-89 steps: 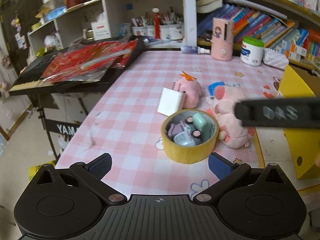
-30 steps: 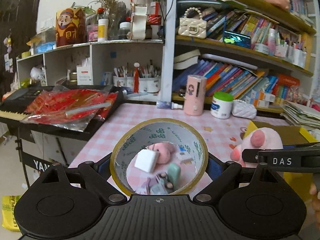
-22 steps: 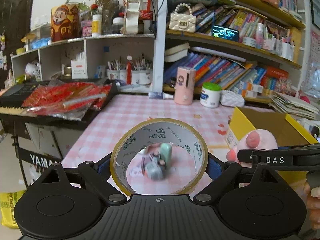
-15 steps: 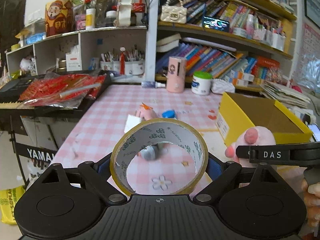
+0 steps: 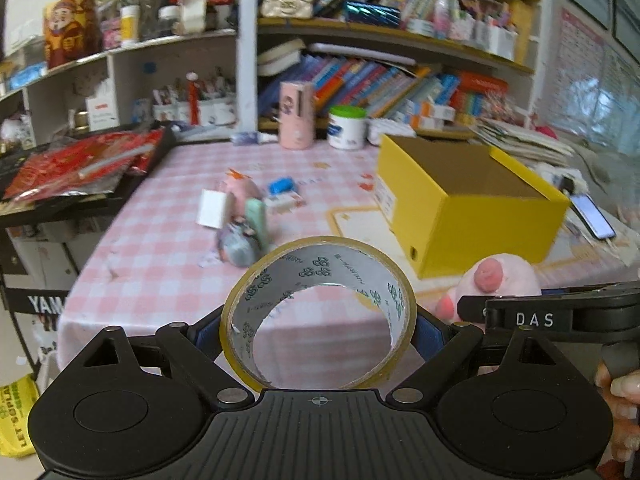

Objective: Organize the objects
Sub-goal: 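Carry the pink plush pig in the right tool toward the yellow box, then lower the pink plush pig into the yellow box and open the right tool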

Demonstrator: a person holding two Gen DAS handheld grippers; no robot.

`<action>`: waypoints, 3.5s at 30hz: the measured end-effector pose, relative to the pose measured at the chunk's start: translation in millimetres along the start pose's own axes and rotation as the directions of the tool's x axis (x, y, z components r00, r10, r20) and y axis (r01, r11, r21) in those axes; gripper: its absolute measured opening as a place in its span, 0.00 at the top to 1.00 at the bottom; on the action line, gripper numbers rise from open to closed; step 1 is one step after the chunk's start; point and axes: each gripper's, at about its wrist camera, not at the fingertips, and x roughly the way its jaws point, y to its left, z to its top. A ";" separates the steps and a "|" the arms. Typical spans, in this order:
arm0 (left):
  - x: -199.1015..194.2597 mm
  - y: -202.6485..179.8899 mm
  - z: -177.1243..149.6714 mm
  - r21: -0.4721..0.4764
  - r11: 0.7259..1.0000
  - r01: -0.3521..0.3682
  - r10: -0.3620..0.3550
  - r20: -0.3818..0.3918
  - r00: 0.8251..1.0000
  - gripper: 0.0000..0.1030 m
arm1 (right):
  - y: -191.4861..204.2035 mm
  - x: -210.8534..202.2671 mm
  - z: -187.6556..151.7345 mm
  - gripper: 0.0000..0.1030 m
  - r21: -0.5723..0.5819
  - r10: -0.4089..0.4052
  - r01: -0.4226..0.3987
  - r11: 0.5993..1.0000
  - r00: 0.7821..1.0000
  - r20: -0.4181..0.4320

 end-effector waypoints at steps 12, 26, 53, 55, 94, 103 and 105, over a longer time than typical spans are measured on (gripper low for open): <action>6.3 -36.1 -5.4 0.094 0.987 0.133 -0.129 -0.046 0.991 0.11 | -39.0 -23.5 -31.4 0.41 0.127 -0.121 0.126 0.984 0.991 -0.047; 17.4 -65.2 1.1 0.141 0.970 0.199 -0.192 -0.063 0.979 0.11 | -69.2 -33.4 -37.7 0.41 0.187 -0.183 0.194 0.963 0.980 -0.072; 27.9 -86.7 60.1 0.129 0.971 0.201 -0.214 0.098 0.972 0.11 | -93.9 -35.7 17.4 0.41 0.145 -0.175 0.165 0.975 0.983 0.058; 32.0 -90.5 68.6 0.134 0.971 0.197 -0.213 0.117 0.970 0.11 | -98.0 -36.1 28.8 0.41 0.134 -0.178 0.166 0.977 0.980 0.085; 189.5 -183.4 132.4 0.249 0.968 0.038 -0.034 -0.019 0.999 0.11 | -173.4 110.9 191.9 0.41 -0.270 -0.011 0.026 0.963 0.998 0.055; 219.2 -183.6 132.4 0.242 0.970 0.026 0.004 -0.120 0.993 0.11 | -169.1 159.0 206.7 0.41 -0.397 -0.002 -0.026 0.917 0.998 -0.070; 223.3 -182.1 132.0 0.221 0.975 0.038 -0.004 -0.149 0.989 0.11 | -169.2 168.6 208.8 0.41 -0.416 -0.006 -0.036 0.909 0.995 -0.101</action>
